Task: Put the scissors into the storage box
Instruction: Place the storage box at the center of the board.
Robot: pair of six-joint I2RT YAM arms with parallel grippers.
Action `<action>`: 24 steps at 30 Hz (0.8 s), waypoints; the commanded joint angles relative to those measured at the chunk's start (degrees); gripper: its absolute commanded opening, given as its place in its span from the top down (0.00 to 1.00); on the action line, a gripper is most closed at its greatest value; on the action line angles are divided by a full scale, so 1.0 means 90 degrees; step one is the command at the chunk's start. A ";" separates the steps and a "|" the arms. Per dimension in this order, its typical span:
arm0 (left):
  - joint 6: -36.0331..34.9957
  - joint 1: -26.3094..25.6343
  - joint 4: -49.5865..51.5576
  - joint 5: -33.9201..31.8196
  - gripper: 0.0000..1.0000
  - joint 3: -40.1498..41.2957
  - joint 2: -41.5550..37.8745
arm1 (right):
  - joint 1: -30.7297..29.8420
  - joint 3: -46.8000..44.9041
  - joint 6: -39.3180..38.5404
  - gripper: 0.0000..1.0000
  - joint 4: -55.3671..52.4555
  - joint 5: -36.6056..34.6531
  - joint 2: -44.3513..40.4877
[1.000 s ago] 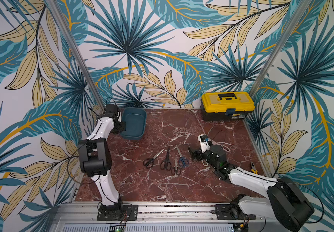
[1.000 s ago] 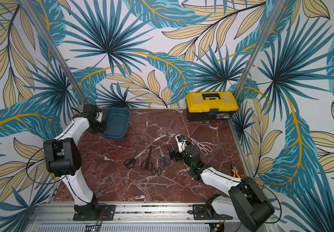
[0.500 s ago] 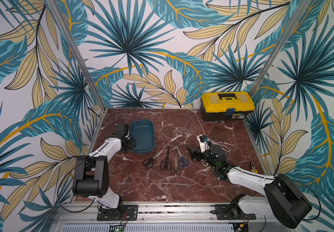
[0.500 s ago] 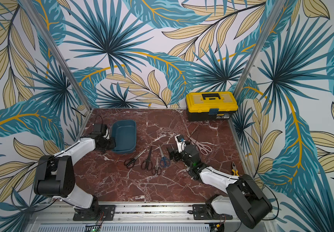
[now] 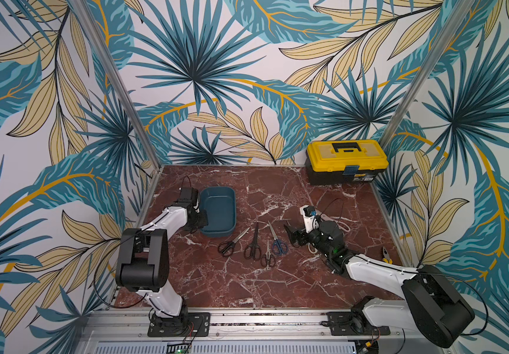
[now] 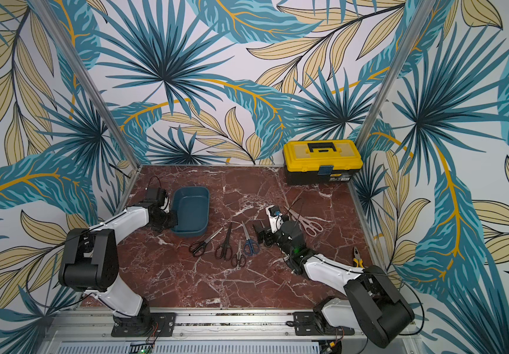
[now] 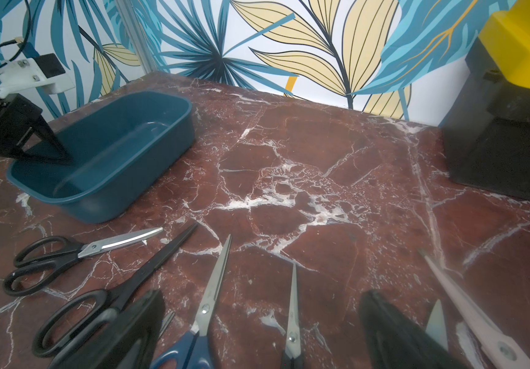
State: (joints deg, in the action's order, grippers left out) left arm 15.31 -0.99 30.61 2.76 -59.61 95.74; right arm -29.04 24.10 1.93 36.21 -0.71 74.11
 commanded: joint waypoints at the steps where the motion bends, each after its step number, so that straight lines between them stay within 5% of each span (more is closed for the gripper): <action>1: -0.0286 -0.0003 0.0240 -0.0082 0.91 -0.0297 0.0059 | -0.0036 -0.0059 0.0109 0.00 0.0213 0.0201 0.0140; 5: -0.0362 -0.0002 0.0232 -0.0032 0.89 -0.0301 0.0133 | -0.0042 -0.0015 0.0116 0.00 0.0136 0.0194 0.0155; 9: -0.0481 -0.0003 0.0298 -0.0312 0.61 -0.0369 0.0132 | -0.0043 0.0001 0.0107 0.00 0.0092 0.0274 0.0132; 16: -0.0569 0.0001 0.0643 -0.0678 0.50 -0.0808 0.0015 | -0.0037 0.0019 0.0163 0.00 0.0056 0.0566 0.0007; 24: -0.0160 -0.0340 0.0590 -0.0824 0.40 -0.0616 -0.2113 | -0.0326 0.0136 0.0036 0.00 -0.0664 0.0254 -0.1180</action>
State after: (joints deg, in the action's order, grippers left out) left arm 12.25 -1.76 36.99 -3.16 -65.58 86.28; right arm -30.50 24.45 2.76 32.58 3.01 67.57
